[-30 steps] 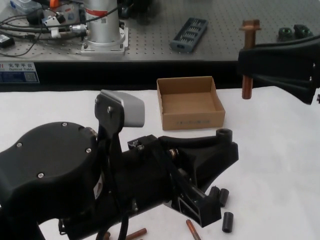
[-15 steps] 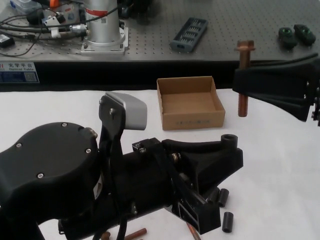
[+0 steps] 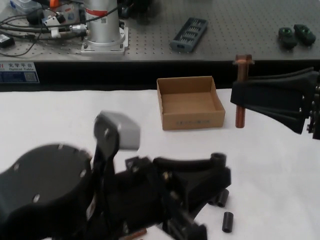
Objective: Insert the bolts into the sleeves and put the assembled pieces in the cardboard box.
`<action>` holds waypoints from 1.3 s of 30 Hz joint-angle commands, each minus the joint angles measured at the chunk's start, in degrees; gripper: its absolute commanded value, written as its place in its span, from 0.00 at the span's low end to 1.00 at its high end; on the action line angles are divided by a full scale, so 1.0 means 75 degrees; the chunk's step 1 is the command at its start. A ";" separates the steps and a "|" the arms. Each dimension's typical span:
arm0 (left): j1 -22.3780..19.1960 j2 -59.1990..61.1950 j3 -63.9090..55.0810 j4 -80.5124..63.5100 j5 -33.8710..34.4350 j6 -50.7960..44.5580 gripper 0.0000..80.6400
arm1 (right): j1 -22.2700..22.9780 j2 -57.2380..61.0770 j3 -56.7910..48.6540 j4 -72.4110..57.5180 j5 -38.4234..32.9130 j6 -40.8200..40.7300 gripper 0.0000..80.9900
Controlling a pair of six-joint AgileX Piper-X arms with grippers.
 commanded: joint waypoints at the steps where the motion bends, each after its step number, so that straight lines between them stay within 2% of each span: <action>1: 0.0021 -0.0090 0.0524 -0.0957 -0.0256 -0.0321 0.03 | 0.0001 -0.0061 0.0001 -0.0143 -0.0113 0.0051 0.07; 6: 0.0021 -0.0090 0.0804 -0.1042 -0.0482 -0.0320 0.03 | 0.0001 -0.0061 0.0348 -0.0174 -0.0113 0.0051 0.07; 13: 0.0021 -0.0090 0.0894 -0.0743 -0.0058 -0.0289 0.03 | 0.0016 -0.0061 0.0673 -0.0344 -0.0113 0.0169 0.07; 26: 0.0021 -0.0090 0.0894 -0.0543 0.0144 -0.0313 0.03 | 0.1139 0.0280 0.0670 -0.0566 0.0541 0.0159 0.07; 39: 0.0021 -0.0090 0.0894 -0.0753 0.0476 -0.0443 0.03 | 0.1155 0.0281 0.0670 -0.0458 0.0689 -0.0046 0.07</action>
